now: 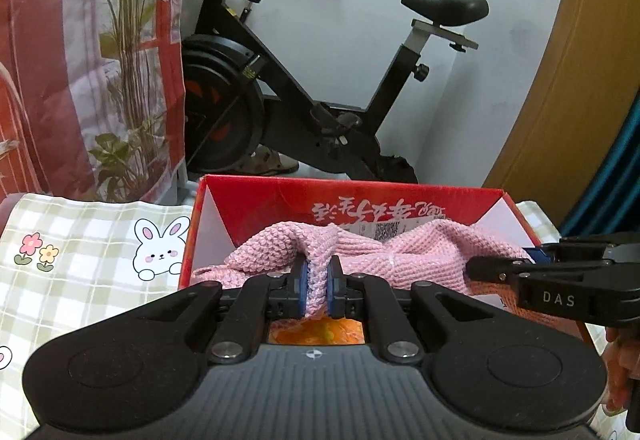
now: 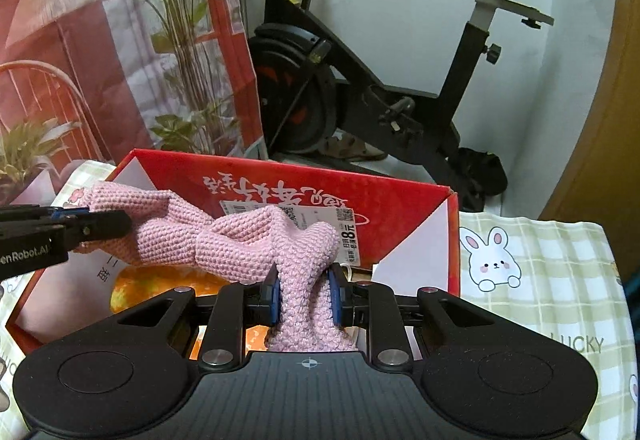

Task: Organize soft objects
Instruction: 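Lower the pink towel into the box and open both grippers, then move both grippers down to the beige knit towel on the table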

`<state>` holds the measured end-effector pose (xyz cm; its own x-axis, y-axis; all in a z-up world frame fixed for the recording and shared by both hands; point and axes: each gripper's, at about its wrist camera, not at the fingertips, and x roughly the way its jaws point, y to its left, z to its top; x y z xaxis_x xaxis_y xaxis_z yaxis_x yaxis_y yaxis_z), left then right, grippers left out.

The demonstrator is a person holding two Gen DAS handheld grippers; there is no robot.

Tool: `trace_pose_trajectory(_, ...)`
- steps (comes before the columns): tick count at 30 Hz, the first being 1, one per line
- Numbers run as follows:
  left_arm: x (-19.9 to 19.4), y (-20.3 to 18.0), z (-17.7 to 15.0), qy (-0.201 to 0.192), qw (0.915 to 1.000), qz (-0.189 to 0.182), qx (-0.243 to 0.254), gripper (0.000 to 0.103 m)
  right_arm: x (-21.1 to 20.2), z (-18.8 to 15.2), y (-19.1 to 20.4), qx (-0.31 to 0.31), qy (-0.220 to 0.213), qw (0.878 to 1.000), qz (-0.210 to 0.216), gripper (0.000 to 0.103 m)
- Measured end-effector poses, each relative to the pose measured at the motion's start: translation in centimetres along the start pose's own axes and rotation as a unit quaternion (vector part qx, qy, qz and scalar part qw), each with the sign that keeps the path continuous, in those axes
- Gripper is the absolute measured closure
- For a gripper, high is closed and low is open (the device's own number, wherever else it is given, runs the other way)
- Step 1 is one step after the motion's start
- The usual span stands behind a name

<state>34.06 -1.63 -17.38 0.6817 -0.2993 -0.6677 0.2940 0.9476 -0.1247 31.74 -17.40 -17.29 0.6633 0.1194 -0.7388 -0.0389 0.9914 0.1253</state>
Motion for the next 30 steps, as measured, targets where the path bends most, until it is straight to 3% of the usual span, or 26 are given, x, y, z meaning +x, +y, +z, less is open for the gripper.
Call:
trace_pose_trajectory(4,0.2,0.0,-0.1,0.007,1.0,-0.003,0.002,0.088,0.4,0.0,0.2,-0.003,0.007,1.0,0.002,0.077)
trace_pose_trajectory(8,-0.1,-0.1,-0.2,0.005,0.9999,-0.008,0.012,0.061,0.2,-0.2,0.1,-0.007,0.008,1.0,-0.001,0.066)
trace_pose_trajectory(10,-0.4,-0.1,-0.1,0.0,0.9999,-0.009,0.011,0.054,-0.4,-0.4,0.1,-0.007,-0.003,1.0,0.002,0.063)
trace_pose_trajectory(12,-0.9,-0.1,0.0,-0.005,0.9998,-0.013,0.011,0.047,-1.0,-0.5,0.1,-0.01,-0.013,1.0,0.005,0.047)
trace_pose_trajectory(16,-2.2,-0.3,0.0,-0.014,0.9997,-0.015,0.013,0.032,-2.5,-0.7,0.6,-0.025,-0.024,0.999,0.005,0.038)
trace_pose_trajectory(20,-4.2,-0.6,-0.3,-0.025,0.9995,-0.016,0.014,0.007,-4.5,-1.1,1.1,-0.028,-0.041,0.999,0.009,0.019)
trace_pose_trajectory(23,-6.0,-0.6,-0.7,-0.033,0.9992,-0.019,0.012,0.001,-6.2,-1.5,1.6,-0.031,-0.057,0.998,0.012,0.0)
trace_pose_trajectory(30,-9.2,-0.5,-2.4,-0.037,0.9992,-0.009,0.012,0.0,-9.7,-3.1,2.4,-0.02,-0.081,0.996,0.023,0.0)
